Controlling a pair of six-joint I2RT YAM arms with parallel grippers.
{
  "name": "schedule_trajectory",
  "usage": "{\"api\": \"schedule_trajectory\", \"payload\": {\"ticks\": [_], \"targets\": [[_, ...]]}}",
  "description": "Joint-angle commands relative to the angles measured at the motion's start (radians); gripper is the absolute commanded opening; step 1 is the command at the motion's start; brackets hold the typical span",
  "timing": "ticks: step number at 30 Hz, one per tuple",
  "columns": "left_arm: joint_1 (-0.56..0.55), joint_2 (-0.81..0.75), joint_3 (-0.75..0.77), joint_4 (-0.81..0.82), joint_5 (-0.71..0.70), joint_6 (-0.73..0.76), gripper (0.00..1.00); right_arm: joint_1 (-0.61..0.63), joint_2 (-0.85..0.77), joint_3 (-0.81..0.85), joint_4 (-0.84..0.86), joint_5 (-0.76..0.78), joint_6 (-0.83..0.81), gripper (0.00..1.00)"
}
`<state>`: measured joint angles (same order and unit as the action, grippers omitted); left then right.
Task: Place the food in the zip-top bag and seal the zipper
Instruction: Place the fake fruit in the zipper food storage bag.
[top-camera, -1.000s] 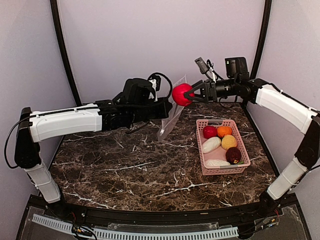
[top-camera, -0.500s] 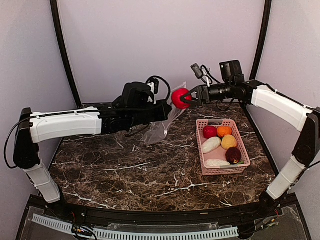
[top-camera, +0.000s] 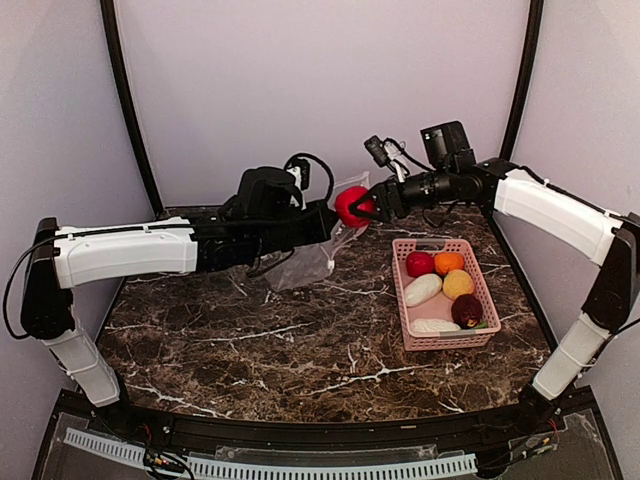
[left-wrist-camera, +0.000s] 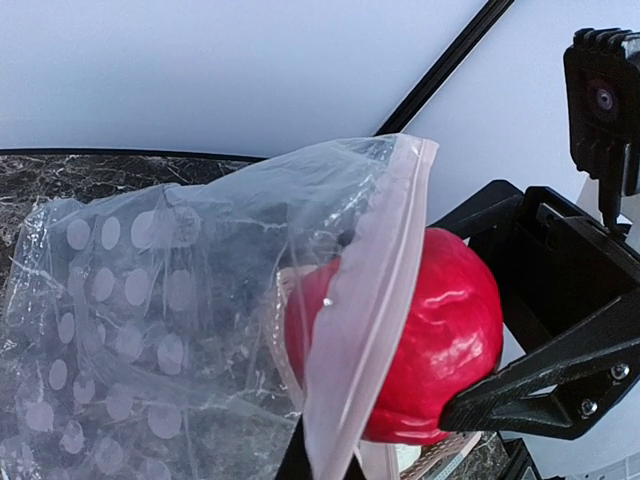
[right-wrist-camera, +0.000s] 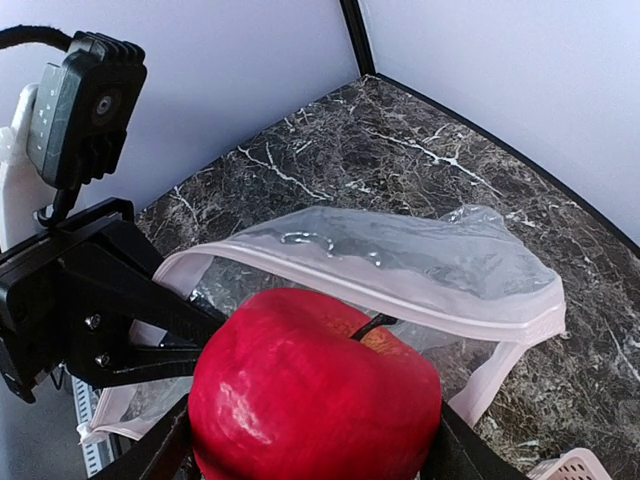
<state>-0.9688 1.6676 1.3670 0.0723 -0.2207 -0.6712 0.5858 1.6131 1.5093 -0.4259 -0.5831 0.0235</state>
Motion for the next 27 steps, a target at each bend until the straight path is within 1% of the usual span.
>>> {"api": "schedule_trajectory", "payload": {"ticks": [1,3,7,12,17,19,21,26,27], "targets": [[-0.008,-0.054,-0.020,0.031,0.035,-0.017,0.01,0.040,0.009,0.064,-0.022,0.080,-0.046,0.48],[-0.008,-0.063,-0.027,0.030,0.034,-0.018,0.01,0.040,0.028,0.076,-0.037,0.145,-0.052,0.48],[-0.008,-0.088,-0.047,0.028,0.016,-0.013,0.01,0.043,0.079,0.110,-0.079,0.189,-0.045,0.48],[-0.008,-0.107,-0.068,0.028,-0.009,-0.002,0.01,0.066,0.110,0.149,-0.114,0.195,-0.078,0.48],[-0.008,-0.099,-0.069,0.036,-0.012,0.005,0.01,0.132,0.121,0.157,-0.128,0.222,-0.124,0.48],[-0.008,-0.096,-0.069,0.035,-0.013,0.010,0.01,0.144,0.120,0.163,-0.129,0.203,-0.130,0.51],[-0.009,-0.097,-0.072,0.033,-0.017,0.013,0.01,0.146,0.116,0.170,-0.129,0.185,-0.125,0.55],[-0.008,-0.105,-0.086,0.036,-0.029,0.020,0.01,0.146,0.086,0.176,-0.144,0.195,-0.150,0.79],[-0.008,-0.107,-0.089,0.034,-0.030,0.024,0.01,0.146,0.079,0.176,-0.153,0.200,-0.162,0.82]]}}
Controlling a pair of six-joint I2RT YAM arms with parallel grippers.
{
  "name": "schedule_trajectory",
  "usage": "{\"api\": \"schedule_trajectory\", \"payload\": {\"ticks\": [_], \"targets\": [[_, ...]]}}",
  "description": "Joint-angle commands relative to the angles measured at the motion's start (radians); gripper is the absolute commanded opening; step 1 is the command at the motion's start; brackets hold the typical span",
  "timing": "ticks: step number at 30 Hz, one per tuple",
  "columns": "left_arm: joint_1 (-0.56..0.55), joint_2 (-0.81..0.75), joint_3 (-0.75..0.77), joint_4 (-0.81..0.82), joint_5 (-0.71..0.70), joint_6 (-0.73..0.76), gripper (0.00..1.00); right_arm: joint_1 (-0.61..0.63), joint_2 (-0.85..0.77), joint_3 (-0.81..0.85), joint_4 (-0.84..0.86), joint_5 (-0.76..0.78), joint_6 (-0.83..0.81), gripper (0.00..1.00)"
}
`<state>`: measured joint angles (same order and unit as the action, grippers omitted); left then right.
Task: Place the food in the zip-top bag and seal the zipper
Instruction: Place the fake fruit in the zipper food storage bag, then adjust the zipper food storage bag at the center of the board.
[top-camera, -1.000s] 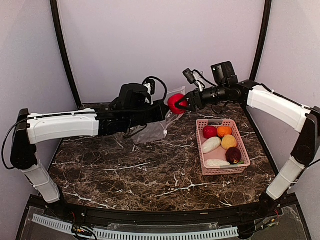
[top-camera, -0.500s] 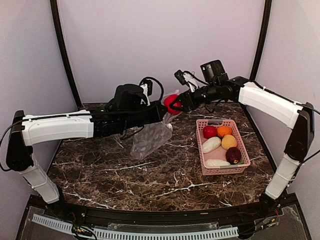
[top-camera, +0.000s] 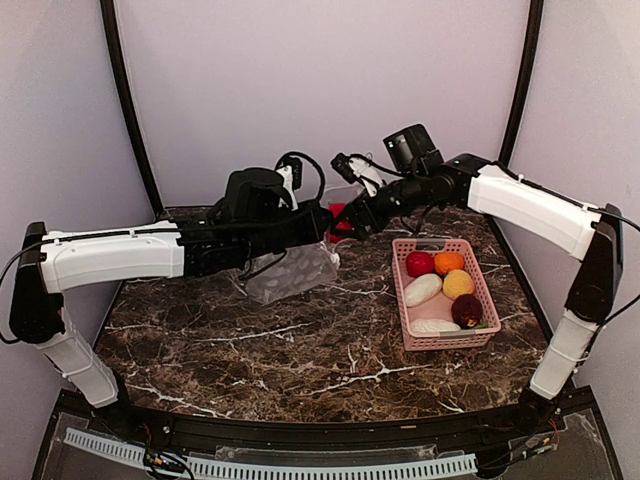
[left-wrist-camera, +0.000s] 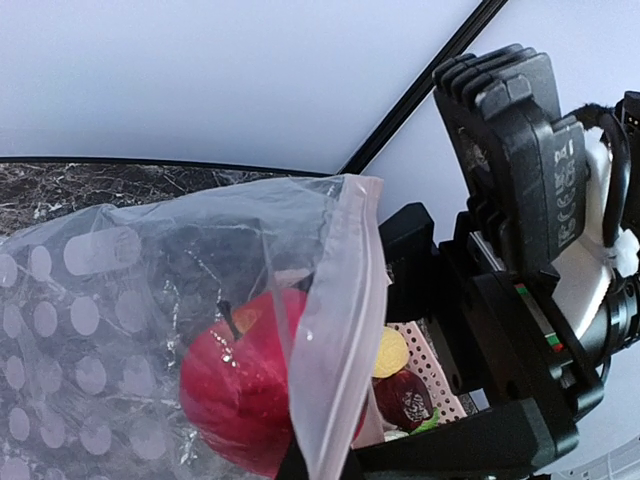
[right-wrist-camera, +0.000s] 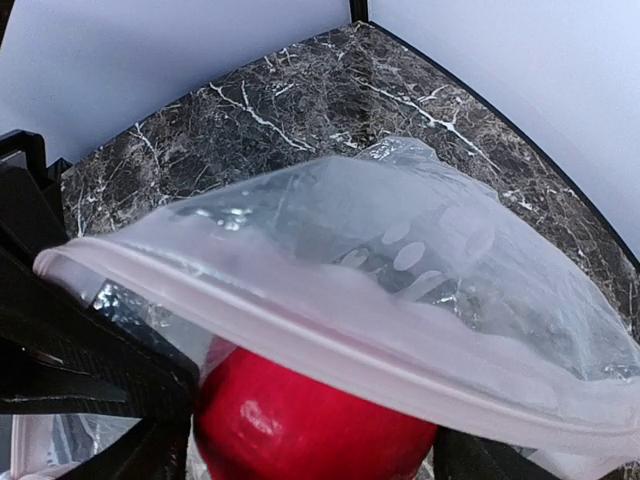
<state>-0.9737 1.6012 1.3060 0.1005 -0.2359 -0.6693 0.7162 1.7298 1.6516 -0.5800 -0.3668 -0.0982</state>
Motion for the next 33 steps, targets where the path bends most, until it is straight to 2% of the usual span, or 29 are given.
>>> {"api": "schedule_trajectory", "payload": {"ticks": [1,6,10,13,17,23,27,33], "targets": [[-0.003,-0.043,-0.032,0.004,-0.018,0.024,0.01,0.015,-0.045,0.035,-0.020,-0.017,-0.055,0.84],[-0.004,-0.059,-0.052,-0.034,-0.038,0.047,0.01,0.012,-0.114,0.027,-0.115,-0.113,-0.147,0.91],[-0.004,-0.078,-0.051,-0.088,-0.046,0.086,0.01,0.012,-0.215,-0.052,-0.131,-0.180,-0.244,0.90],[-0.003,-0.093,-0.029,-0.154,-0.038,0.126,0.01,0.013,-0.293,-0.123,-0.149,-0.242,-0.404,0.79],[-0.003,-0.097,0.012,-0.258,-0.013,0.181,0.01,0.018,-0.326,-0.141,-0.189,-0.235,-0.554,0.63],[-0.003,-0.099,0.045,-0.374,0.013,0.232,0.01,0.066,-0.254,-0.124,-0.173,-0.104,-0.690,0.51],[-0.003,-0.109,0.042,-0.393,0.033,0.248,0.01,0.109,-0.207,-0.093,-0.175,-0.070,-0.750,0.51],[-0.003,-0.120,0.035,-0.406,0.050,0.256,0.01,0.149,-0.174,-0.109,-0.170,-0.069,-0.782,0.57]]}}
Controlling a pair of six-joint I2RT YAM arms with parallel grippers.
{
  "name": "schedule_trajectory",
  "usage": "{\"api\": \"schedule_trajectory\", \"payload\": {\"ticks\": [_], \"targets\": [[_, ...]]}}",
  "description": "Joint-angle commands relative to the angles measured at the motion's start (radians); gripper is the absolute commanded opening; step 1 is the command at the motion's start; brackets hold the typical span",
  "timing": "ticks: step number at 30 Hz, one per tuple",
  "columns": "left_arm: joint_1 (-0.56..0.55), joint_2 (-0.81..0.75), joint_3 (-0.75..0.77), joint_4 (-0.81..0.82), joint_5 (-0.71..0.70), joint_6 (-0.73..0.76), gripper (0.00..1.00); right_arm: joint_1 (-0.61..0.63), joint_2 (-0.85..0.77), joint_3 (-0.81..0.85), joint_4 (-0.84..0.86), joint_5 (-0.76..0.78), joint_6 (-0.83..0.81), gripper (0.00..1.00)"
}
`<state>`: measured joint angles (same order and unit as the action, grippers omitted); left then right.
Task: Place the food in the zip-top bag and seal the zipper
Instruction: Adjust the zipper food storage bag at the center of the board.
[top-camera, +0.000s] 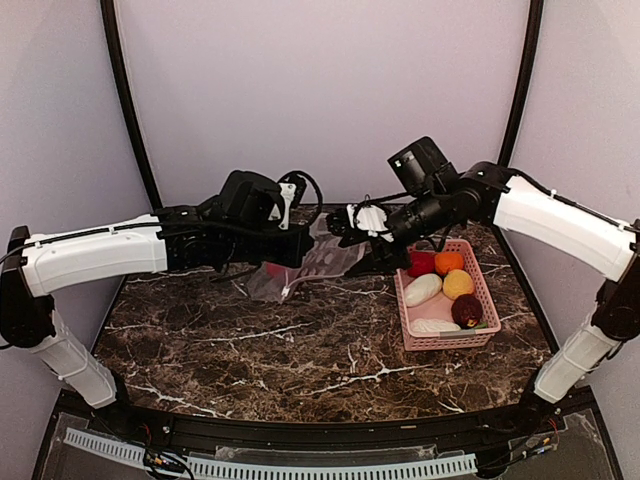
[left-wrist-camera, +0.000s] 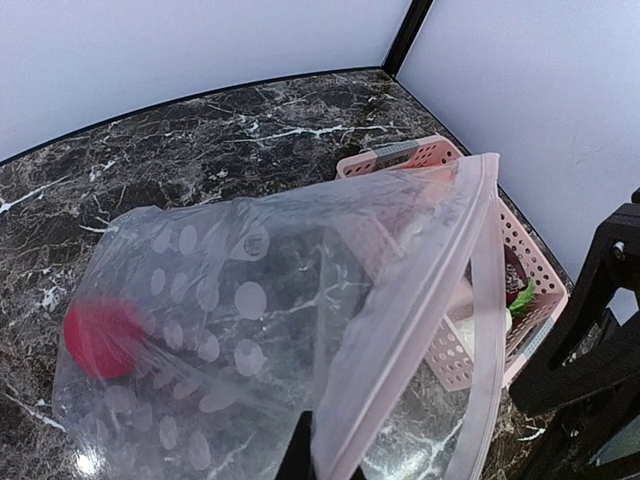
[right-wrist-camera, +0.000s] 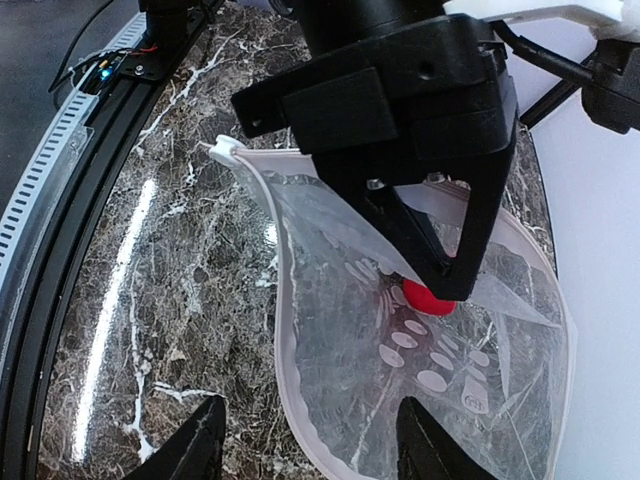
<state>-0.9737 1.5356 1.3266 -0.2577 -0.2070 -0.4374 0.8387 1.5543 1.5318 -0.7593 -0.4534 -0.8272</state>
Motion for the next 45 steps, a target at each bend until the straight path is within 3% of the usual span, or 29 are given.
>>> {"api": "schedule_trajectory", "payload": {"ticks": [1,6,9,11,15,18,24,31,36,39,43,45], "targets": [[-0.003,-0.059,0.013,-0.048,0.022,0.026,0.01,0.032,0.004,-0.008,0.021,0.028,-0.051,0.58],[-0.003,-0.076,0.008,-0.053,0.040,0.026,0.01,0.068,0.023,-0.052,0.069,0.105,-0.039,0.64],[-0.003,-0.089,0.003,-0.055,0.034,0.031,0.01,0.100,0.036,-0.064,0.088,0.180,-0.053,0.58],[-0.003,-0.095,-0.007,-0.049,0.026,0.034,0.01,0.122,0.049,-0.063,0.101,0.225,-0.061,0.49],[-0.003,-0.092,-0.019,-0.044,0.007,0.053,0.01,0.158,0.074,-0.026,0.098,0.291,-0.060,0.09],[-0.003,-0.080,-0.005,-0.065,-0.014,0.075,0.01,0.169,0.069,0.005,0.085,0.315,-0.064,0.00],[-0.001,-0.049,0.045,-0.167,-0.096,0.104,0.01,0.169,0.026,0.021,0.017,0.313,-0.107,0.00],[0.017,-0.052,0.098,-0.234,-0.189,0.149,0.01,0.171,0.026,0.026,-0.157,0.160,-0.133,0.00],[0.024,-0.057,0.105,-0.177,-0.110,0.186,0.01,0.170,0.044,0.046,-0.145,0.177,-0.114,0.02],[0.026,-0.028,0.120,-0.181,-0.067,0.176,0.01,0.171,0.043,0.062,-0.116,0.191,-0.097,0.08],[0.026,-0.021,0.130,-0.197,-0.066,0.180,0.01,0.161,0.024,0.130,-0.146,0.113,-0.074,0.37],[0.025,-0.030,0.133,-0.204,-0.086,0.194,0.01,0.139,0.016,0.190,-0.183,0.039,-0.054,0.46]]}}
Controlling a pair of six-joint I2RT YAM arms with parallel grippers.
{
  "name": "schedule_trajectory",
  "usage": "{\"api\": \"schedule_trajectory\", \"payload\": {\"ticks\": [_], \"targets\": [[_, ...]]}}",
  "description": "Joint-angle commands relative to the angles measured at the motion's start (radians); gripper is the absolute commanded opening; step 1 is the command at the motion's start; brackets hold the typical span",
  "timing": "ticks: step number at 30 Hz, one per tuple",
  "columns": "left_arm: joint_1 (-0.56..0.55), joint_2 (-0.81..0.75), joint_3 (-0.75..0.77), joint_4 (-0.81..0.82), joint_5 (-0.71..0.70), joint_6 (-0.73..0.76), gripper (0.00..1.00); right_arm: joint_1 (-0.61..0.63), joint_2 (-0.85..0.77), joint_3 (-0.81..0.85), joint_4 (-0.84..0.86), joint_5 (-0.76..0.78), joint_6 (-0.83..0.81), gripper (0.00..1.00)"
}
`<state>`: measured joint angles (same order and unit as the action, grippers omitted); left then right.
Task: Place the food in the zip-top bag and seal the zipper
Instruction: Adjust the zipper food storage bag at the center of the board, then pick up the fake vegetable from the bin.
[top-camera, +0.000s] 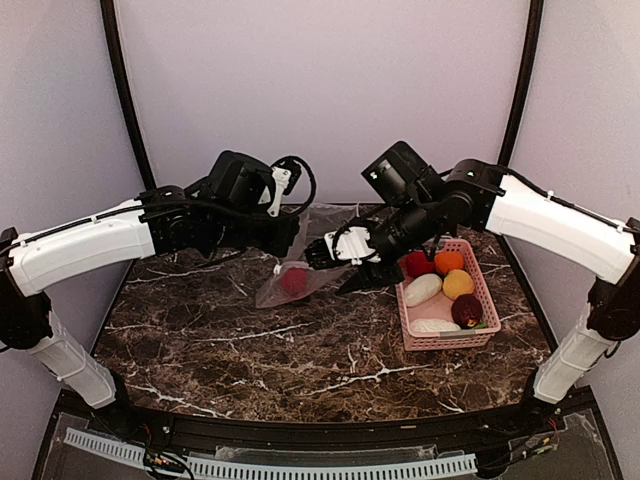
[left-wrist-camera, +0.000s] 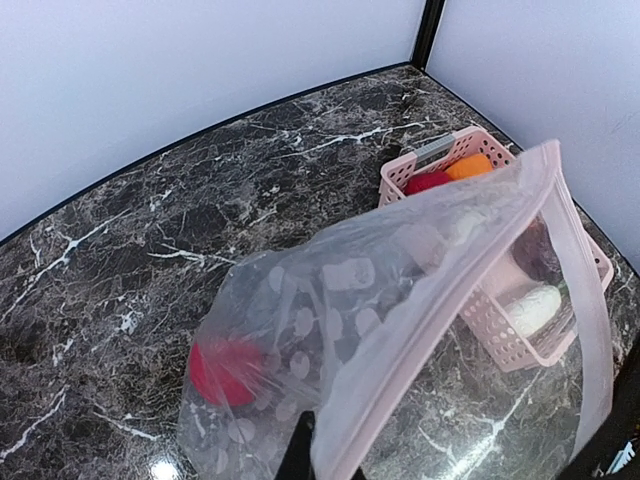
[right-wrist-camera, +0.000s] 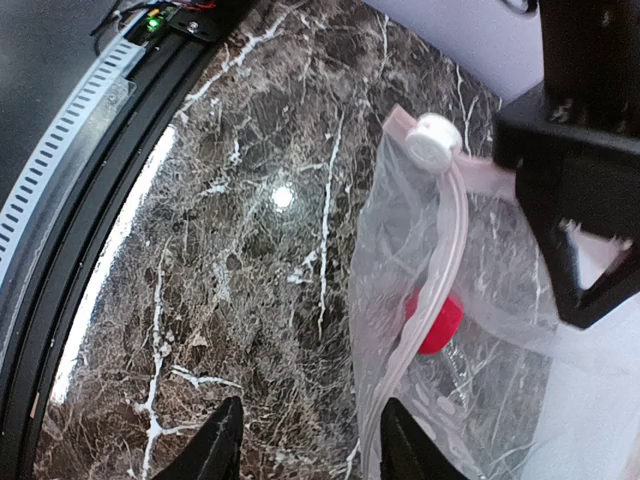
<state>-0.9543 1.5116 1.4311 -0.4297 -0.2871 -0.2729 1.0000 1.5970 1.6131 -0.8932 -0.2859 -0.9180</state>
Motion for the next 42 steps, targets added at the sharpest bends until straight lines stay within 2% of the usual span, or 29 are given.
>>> {"api": "schedule_trajectory", "payload": {"ticks": [1,6,13,23,37,42], "targets": [[0.007,-0.009,0.031,-0.034,-0.019,0.035,0.01,-0.040,-0.032,0.134,-0.069,-0.170,0.046,0.49],[0.019,-0.034,0.041,-0.049,-0.045,0.064,0.01,-0.165,-0.088,0.162,-0.095,-0.312,0.083,0.54],[0.029,-0.044,0.013,-0.043,-0.072,0.075,0.01,-0.376,-0.196,-0.030,-0.052,-0.397,0.115,0.54],[0.041,-0.045,-0.006,-0.014,-0.060,0.075,0.01,-0.552,-0.292,-0.326,0.054,-0.319,0.152,0.49],[0.047,-0.060,-0.048,-0.010,-0.058,0.074,0.01,-0.566,-0.235,-0.526,0.043,-0.109,0.057,0.37],[0.046,-0.055,-0.050,-0.012,-0.052,0.070,0.01,-0.566,-0.217,-0.591,0.061,-0.067,0.053,0.36]]}}
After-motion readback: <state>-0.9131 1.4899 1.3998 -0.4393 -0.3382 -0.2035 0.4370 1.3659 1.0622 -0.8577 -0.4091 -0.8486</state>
